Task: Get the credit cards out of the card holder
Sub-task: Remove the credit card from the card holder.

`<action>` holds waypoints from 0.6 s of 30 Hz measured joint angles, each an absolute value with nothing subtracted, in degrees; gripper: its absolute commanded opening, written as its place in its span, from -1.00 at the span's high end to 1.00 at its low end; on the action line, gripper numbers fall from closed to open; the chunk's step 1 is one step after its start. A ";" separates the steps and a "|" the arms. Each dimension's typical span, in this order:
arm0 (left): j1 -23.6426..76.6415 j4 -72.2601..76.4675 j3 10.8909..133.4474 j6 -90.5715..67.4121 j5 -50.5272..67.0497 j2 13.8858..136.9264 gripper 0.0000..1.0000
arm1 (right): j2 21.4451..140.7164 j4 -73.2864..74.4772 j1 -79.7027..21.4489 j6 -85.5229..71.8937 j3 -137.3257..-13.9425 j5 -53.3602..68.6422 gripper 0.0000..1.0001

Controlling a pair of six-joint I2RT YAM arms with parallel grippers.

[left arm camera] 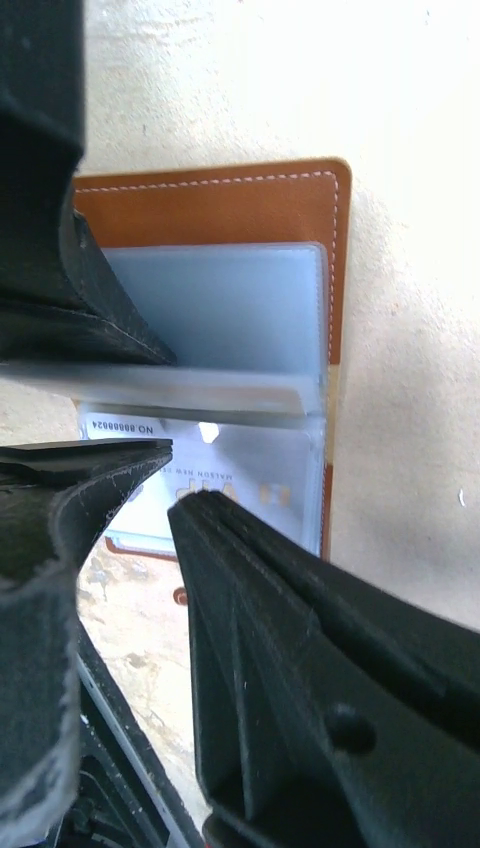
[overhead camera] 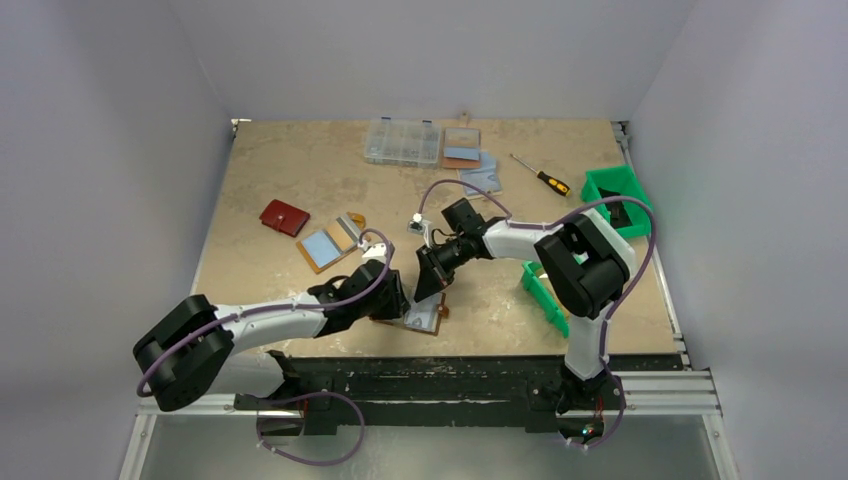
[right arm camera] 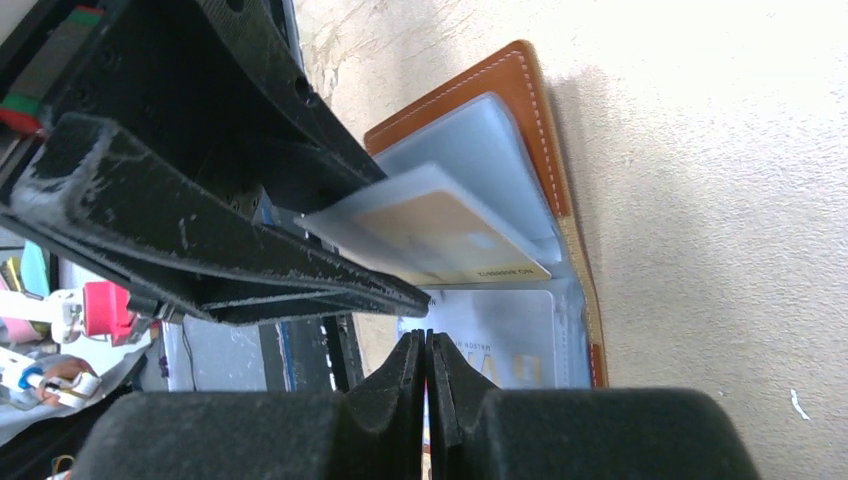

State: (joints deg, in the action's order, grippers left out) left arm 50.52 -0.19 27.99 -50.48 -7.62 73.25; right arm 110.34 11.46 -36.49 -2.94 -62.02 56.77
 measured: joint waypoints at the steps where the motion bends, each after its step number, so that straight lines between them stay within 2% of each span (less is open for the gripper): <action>1: 50.35 -0.71 27.99 -50.57 -7.73 73.21 0.35 | 110.34 11.92 -36.49 -2.35 -62.22 56.73 0.74; 4: 50.04 -1.87 27.99 -50.92 -7.90 72.86 0.13 | 110.34 13.96 -36.49 0.05 -63.09 56.66 0.68; 6: 49.84 -2.35 27.99 -51.44 -7.88 72.27 0.07 | 110.34 16.16 -36.49 2.52 -64.18 56.64 0.65; 12: 48.49 -2.46 27.99 -51.48 -6.74 70.89 0.08 | 110.41 26.92 -36.49 15.29 -69.60 56.60 0.63; 18: 47.03 -2.44 27.99 -51.46 -4.45 70.78 0.23 | 109.89 38.54 -36.47 29.93 -73.63 55.18 0.56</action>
State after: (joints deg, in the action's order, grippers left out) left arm 47.03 -2.44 27.99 -51.46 -4.45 70.78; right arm 109.89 38.54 -36.47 29.93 -73.63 55.18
